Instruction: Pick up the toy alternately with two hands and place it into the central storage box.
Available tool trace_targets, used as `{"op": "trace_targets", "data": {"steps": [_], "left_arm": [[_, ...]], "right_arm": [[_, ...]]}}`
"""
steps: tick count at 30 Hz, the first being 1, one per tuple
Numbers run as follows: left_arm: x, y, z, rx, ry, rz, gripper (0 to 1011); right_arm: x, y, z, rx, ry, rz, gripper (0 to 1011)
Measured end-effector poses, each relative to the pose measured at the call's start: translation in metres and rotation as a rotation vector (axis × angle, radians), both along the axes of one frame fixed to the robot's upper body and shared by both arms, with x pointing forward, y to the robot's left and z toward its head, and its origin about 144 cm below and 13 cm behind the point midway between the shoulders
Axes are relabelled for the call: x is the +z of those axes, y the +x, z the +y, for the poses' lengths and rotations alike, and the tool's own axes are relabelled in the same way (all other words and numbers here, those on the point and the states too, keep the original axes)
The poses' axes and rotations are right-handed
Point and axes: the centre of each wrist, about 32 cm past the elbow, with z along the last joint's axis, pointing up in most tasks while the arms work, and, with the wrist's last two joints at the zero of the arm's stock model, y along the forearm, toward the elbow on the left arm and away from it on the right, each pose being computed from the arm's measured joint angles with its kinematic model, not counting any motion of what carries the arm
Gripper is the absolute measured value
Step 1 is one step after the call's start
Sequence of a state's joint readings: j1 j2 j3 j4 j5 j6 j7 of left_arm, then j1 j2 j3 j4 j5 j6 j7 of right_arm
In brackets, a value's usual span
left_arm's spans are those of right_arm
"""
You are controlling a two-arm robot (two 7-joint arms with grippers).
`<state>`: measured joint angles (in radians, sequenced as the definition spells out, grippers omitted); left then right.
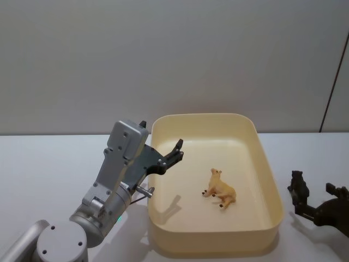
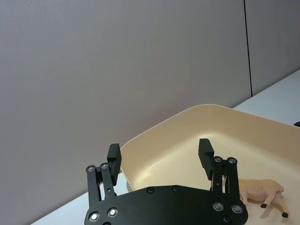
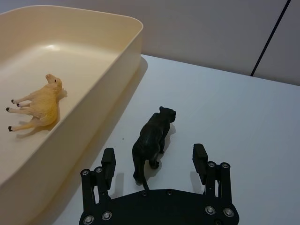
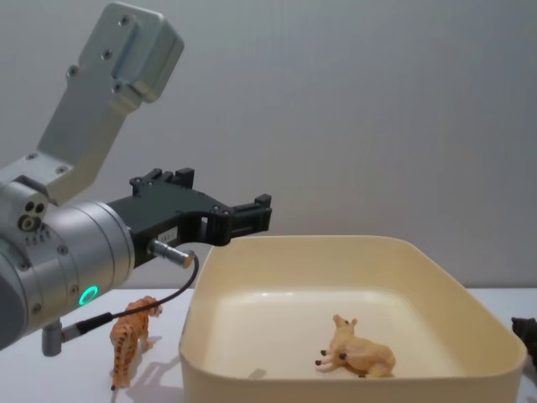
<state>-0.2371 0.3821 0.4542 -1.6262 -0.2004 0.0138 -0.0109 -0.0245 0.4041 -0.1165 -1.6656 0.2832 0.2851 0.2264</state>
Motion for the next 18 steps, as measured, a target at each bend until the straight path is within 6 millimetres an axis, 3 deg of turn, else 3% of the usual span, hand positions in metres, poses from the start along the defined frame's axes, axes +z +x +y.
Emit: {"op": "trace_targets", "data": {"steps": [11, 18], "left_arm": [[0.0, 0.0, 0.0, 0.0, 0.0, 0.0, 1001], [0.0, 0.0, 0.0, 0.0, 0.0, 0.0, 1002]], "right_arm": [[-0.009, 0.017, 0.012, -0.019, -0.01, 0.009, 999], [-0.012, 0.023, 0.017, -0.026, -0.014, 0.01, 855]]}}
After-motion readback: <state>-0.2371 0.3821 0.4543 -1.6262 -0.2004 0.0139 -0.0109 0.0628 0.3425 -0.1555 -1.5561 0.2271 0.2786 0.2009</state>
